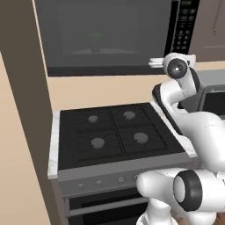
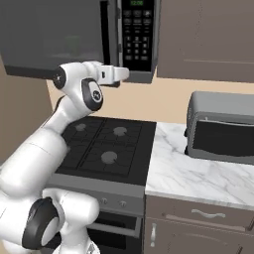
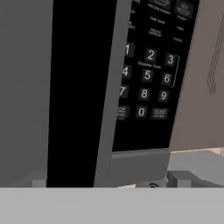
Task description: Close the microwave door.
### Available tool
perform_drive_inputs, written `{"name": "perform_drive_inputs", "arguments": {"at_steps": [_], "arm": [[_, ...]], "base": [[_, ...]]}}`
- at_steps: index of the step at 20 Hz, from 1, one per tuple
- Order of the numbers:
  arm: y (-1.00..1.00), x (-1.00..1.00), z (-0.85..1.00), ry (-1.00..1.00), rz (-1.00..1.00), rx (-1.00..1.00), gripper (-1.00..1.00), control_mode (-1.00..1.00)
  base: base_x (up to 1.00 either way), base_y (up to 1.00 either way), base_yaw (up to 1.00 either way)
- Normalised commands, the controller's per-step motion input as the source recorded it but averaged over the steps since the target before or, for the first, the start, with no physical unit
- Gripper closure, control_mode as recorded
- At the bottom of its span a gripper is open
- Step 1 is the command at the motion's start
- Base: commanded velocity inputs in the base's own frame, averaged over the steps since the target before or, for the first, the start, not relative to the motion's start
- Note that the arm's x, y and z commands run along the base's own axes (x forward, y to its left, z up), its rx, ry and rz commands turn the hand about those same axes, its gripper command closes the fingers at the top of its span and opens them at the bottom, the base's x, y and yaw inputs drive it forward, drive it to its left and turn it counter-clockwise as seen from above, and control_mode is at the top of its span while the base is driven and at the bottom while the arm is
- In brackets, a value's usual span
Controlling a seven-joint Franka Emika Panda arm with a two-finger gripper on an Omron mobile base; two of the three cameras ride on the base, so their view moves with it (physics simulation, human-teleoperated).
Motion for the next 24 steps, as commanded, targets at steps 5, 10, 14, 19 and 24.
{"name": "perform_drive_inputs", "arguments": {"at_steps": [5,10,14,19,24], "arm": [[-0.03,0.68,0.00,0.00,0.13,0.00,-1.00,-1.00],[0.00,0.68,0.00,0.00,0.09,0.00,-1.00,-1.00],[0.00,0.66,0.00,0.01,0.07,0.00,-1.00,-1.00],[0.00,0.56,0.00,0.02,0.03,0.00,-1.00,-1.00],[0.00,0.09,0.01,0.13,0.02,0.01,-1.00,-1.00]], "base": [[0.00,0.00,0.00],[0.00,0.00,0.00],[0.00,0.00,0.00],[0.00,0.00,0.00],[0.00,0.00,0.00]]}}
